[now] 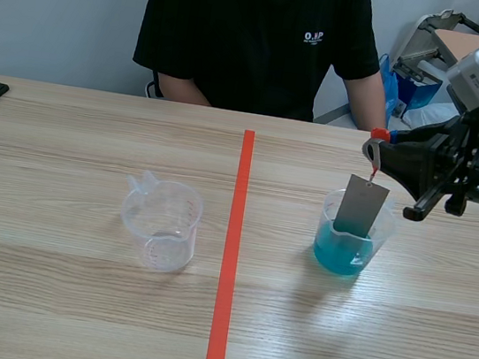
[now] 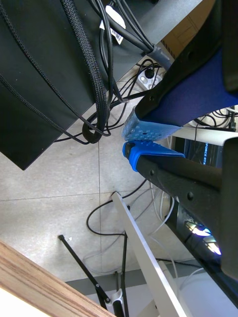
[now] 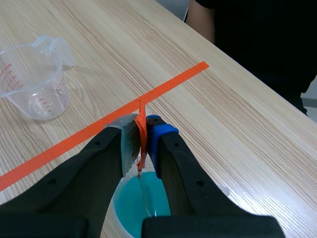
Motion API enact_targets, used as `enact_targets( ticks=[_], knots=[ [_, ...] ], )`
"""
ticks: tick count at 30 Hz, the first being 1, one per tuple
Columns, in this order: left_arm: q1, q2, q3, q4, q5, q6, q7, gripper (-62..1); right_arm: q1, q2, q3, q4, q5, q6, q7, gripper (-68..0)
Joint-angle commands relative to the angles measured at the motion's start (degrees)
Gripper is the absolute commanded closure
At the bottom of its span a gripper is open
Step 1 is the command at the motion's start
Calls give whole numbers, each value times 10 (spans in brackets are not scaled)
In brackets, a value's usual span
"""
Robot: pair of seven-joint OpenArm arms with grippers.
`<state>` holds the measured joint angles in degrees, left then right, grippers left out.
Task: Do the redox reaction experiment.
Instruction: 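Hold the plate still in the solution, then raise the plate and point at it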
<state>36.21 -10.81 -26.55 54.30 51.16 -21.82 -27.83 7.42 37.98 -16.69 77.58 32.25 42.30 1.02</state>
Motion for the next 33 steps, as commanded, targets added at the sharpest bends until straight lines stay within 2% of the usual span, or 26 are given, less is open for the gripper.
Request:
enact_targets(
  ticks=[1, 9, 20, 33],
  knots=[
    [8, -5, -5, 8, -3, 1, -3, -40, 8, 21, 1, 9, 11, 4, -2, -15],
    [8, -5, -5, 8, -4, 1, -3, -40, 9, 59, 5, 56, 54, 4, -12, -15],
    [10, -5, -5, 8, -5, 1, -3, -40, 9, 109, 29, 116, 140, 4, -38, -15],
    [9, -5, -5, 8, -5, 1, -1, -40, 9, 141, 68, 168, 228, 4, -89, -15]
  ],
)
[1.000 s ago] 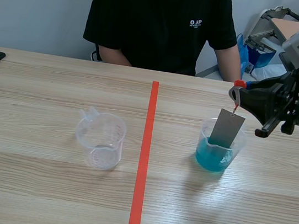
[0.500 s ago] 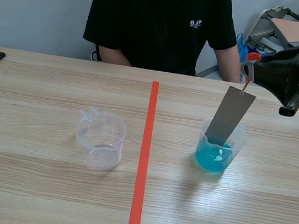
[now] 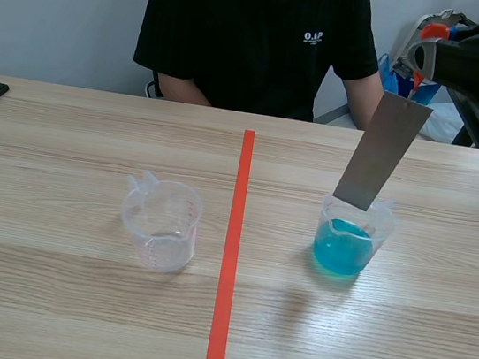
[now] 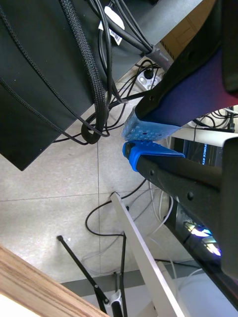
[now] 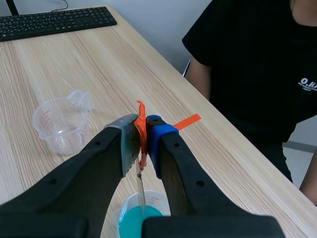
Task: Do the redox reaction experiment.
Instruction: 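Raise the plate and point at it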
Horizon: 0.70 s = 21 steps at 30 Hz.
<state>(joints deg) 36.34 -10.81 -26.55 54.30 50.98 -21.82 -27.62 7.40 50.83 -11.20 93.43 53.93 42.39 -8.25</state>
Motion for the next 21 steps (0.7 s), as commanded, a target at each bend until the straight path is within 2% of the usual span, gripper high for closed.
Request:
enact_targets(
  ticks=[1, 12, 21],
  knots=[
    [8, -5, -5, 8, -4, 1, -3, -40, 9, 15, 16, 13, 17, 3, 0, -15],
    [8, -7, -5, 8, -4, 1, 5, -40, 9, 23, 54, 54, 82, 3, -54, -15],
    [8, -7, -5, 8, -6, 1, 6, -40, 9, 23, 59, 56, 85, 3, -65, -15]
  ],
)
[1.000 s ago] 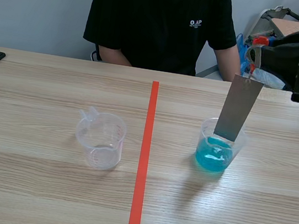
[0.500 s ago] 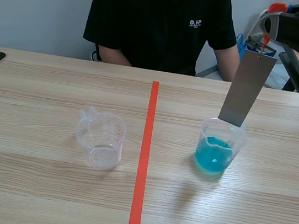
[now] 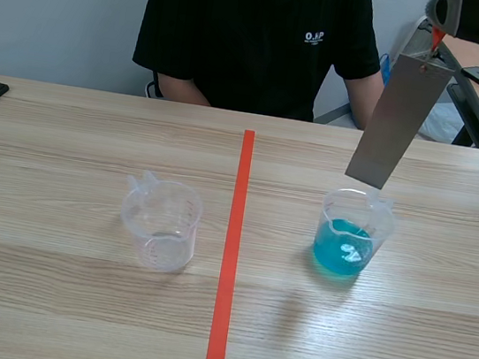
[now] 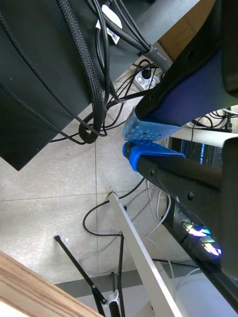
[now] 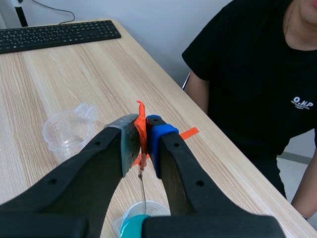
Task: Do the redox reaction experiment.
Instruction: 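Raise the plate and point at it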
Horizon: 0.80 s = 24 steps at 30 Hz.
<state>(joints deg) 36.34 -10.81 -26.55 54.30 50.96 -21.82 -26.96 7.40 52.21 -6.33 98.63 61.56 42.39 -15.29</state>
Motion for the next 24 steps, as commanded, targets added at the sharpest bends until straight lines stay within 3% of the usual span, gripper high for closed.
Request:
enact_targets(
  ticks=[1, 8, 12, 19, 24],
  knots=[
    [8, -7, -5, 8, -6, 1, 0, -40, 9, 9, 10, 4, 9, 3, 5, -15],
    [20, -19, -5, 8, -13, 1, -1, -40, 9, 9, 10, 4, 9, 3, 5, -15],
    [46, -62, -31, 8, -74, 1, -2, -40, 9, 9, 10, 4, 9, 3, 5, -15],
    [70, -160, -137, 7, -170, -9, -50, -40, 9, 9, 10, 4, 9, 3, 5, -15],
    [27, -231, -161, 7, -224, -59, -110, -40, 9, 8, 10, 4, 9, 3, 4, -15]
  ],
)
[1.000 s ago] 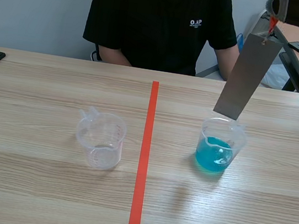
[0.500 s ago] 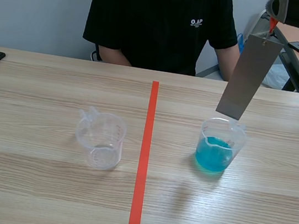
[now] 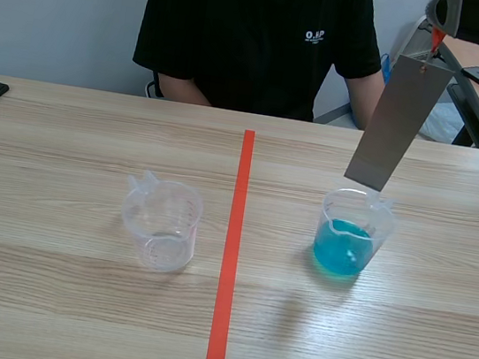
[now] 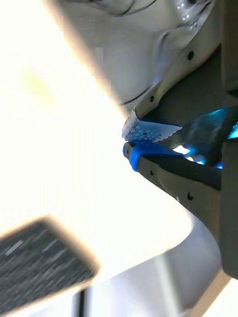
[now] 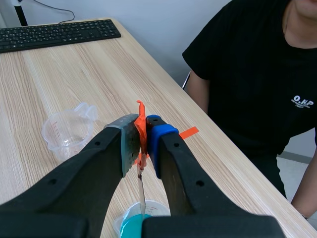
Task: Do the redox reaction experiment.
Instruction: 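Raise the plate and point at it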
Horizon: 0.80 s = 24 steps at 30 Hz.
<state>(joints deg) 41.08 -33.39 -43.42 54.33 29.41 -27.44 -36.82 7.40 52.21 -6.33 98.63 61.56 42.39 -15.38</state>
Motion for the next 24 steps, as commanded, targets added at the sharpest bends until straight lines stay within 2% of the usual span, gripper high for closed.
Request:
enact_targets(
  ticks=[1, 3, 6, 11, 17, 24],
  knots=[
    [-38, -17, 8, 7, -17, -15, -21, -40, 9, 8, 10, 4, 9, 3, 5, -15],
    [-79, -34, 13, 7, -28, -42, -36, -40, 9, 8, 10, 4, 9, 3, 4, -15],
    [-150, -49, 37, 7, -28, -75, -42, -40, 9, 8, 10, 4, 9, 3, 4, -15],
    [-259, -49, 117, 7, -26, -123, -41, -40, 9, 8, 10, 4, 9, 3, 2, -15],
    [-381, -14, 230, 7, -26, -124, 13, -40, 9, 8, 10, 4, 9, 3, 2, -15],
    [-486, 53, 313, 7, -27, -124, 66, -40, 9, 8, 10, 4, 9, 3, 2, -15]
  ],
)
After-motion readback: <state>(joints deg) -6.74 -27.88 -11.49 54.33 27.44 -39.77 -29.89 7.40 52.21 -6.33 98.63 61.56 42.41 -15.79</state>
